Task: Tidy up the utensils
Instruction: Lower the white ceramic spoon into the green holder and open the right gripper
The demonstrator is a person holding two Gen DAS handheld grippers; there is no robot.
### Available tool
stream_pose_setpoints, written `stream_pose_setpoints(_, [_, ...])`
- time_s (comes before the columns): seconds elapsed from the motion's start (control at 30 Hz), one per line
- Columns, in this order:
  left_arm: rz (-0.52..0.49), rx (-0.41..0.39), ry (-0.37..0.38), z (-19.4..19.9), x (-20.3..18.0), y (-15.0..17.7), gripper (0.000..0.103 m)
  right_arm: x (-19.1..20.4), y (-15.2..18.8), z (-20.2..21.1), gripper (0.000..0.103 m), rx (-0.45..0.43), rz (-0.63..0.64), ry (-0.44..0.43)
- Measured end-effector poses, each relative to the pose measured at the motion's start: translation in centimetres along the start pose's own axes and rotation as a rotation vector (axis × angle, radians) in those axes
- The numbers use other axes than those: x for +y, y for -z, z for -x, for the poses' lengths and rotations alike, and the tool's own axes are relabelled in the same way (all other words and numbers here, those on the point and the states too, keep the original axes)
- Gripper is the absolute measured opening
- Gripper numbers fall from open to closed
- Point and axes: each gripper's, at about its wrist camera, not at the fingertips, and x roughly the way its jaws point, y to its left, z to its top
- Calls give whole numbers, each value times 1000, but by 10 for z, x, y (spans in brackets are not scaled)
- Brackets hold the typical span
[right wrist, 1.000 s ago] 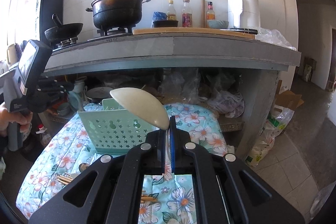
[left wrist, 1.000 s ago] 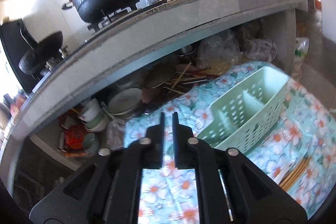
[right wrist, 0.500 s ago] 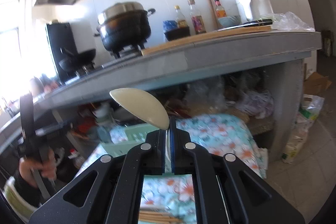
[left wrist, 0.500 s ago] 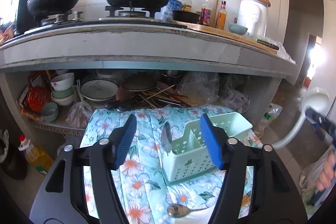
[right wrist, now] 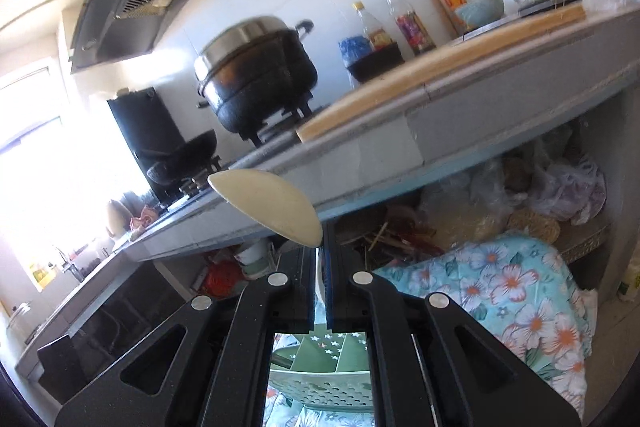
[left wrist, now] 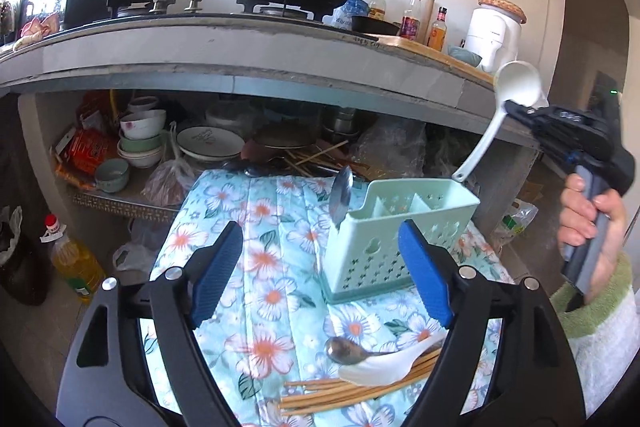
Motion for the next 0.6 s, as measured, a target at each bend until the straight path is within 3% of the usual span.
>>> stream_pose_setpoints(0.2, [21, 9, 1, -2, 7, 6, 77, -21, 38, -39, 4, 112, -42, 35])
stream_pose_setpoints(0.37, [34, 20, 10, -6, 10, 10, 77, -21, 61, -53, 9, 174, 47, 142])
stream_pose_setpoints(0.5, [35, 27, 11, -9, 10, 12, 77, -13, 66, -38, 29, 138, 109, 185])
stream_pose_setpoints(0.53, [37, 29, 11, -9, 10, 12, 77, -12, 65, -34, 40, 122, 118, 198])
stream_pose_setpoints(0.6, [40, 32, 12, -10, 10, 12, 78, -12, 64, -23, 45, 93, 122, 213])
